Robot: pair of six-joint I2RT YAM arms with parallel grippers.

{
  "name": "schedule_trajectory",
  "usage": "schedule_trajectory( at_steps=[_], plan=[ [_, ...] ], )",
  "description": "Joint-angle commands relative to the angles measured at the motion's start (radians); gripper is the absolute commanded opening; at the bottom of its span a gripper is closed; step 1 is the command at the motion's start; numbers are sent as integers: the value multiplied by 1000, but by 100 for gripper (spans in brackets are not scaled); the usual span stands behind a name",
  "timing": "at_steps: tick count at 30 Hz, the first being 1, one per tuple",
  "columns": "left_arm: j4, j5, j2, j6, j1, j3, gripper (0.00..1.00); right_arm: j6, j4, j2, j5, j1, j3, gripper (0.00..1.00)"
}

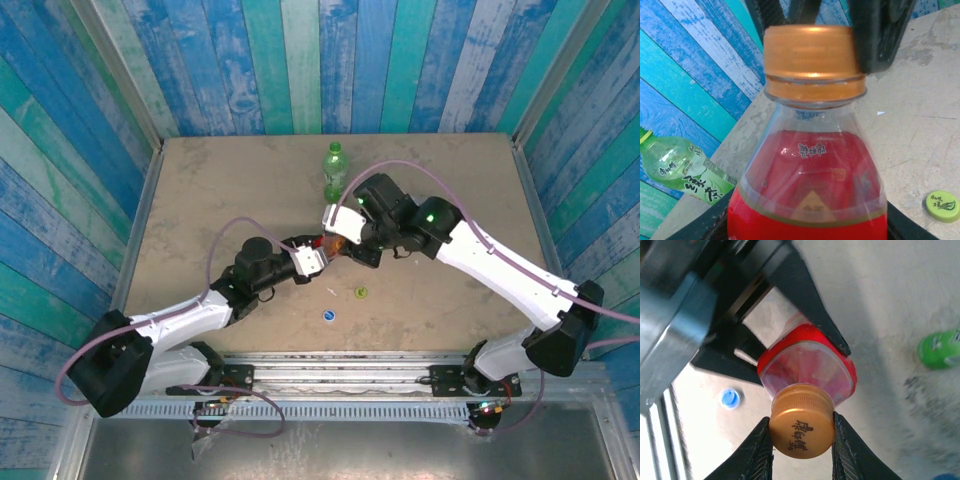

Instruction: Screw on the bottle caps

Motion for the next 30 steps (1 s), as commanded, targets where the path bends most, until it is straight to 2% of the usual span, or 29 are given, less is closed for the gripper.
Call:
schedule_trajectory(
  at_steps=[1,3,5,7,10,12,14,17,19,23,30],
  plan=[
    [49,-12,-34,6,-3,-10,52,539,163,-47,-20,30,-72,3],
    [47,-10,-39,-2,-3,-7,51,698,174,-69,57,46,-85,4],
    [46,-6,-50,-3,-3,-6,51,708,164,-92,54,46,-91,11],
    [50,10,-56,3,-3,-11,51,575,163,-119,19,46,-104,20],
    [37,48,-59,1,-3,-7,51,209,117,-170,-100,47,-142,42],
    [34,68,-63,-6,-3,-9,51,-6,107,-227,-134,47,-187,48],
    [33,75,-61,-5,-3,-11,51,-158,94,-269,-97,46,-207,50],
    [29,81,-71,-17,-3,-13,51,-368,7,-268,-61,46,-150,53],
    [33,84,-86,-29,-3,-24,51,-441,-31,-244,-35,46,-103,54],
    [29,75,-122,-42,-3,-52,51,-518,-82,-172,-52,47,-22,51],
    [6,35,-152,-25,-3,-62,52,-536,-100,-52,-60,44,66,45]
  ],
)
